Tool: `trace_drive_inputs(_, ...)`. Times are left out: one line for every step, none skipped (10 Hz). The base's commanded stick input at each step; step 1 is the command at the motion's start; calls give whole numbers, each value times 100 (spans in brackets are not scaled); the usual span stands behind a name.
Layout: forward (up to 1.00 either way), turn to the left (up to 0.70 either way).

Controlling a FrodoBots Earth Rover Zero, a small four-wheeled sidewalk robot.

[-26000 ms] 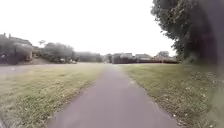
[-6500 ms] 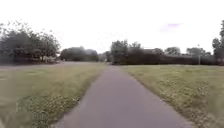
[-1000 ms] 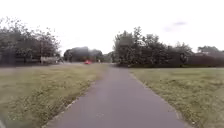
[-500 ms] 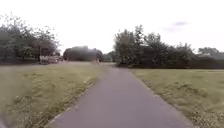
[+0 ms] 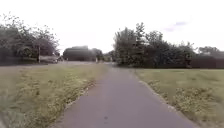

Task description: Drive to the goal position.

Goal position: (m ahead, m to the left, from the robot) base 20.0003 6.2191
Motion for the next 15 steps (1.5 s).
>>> trace_drive_inputs(100,0)
trace_drive_inputs(100,0)
trace_drive_inputs(100,0)
trace_drive_inputs(100,0)
trace_drive_inputs(100,0)
trace_drive_inputs(100,0)
trace_drive_inputs(100,0)
trace_drive_inputs(100,0)
trace_drive_inputs(100,0)
trace_drive_inputs(100,0)
trace_drive_inputs(100,0)
trace_drive_inputs(100,0)
trace_drive_inputs(100,0)
trace_drive_inputs(100,0)
trace_drive_inputs(100,0)
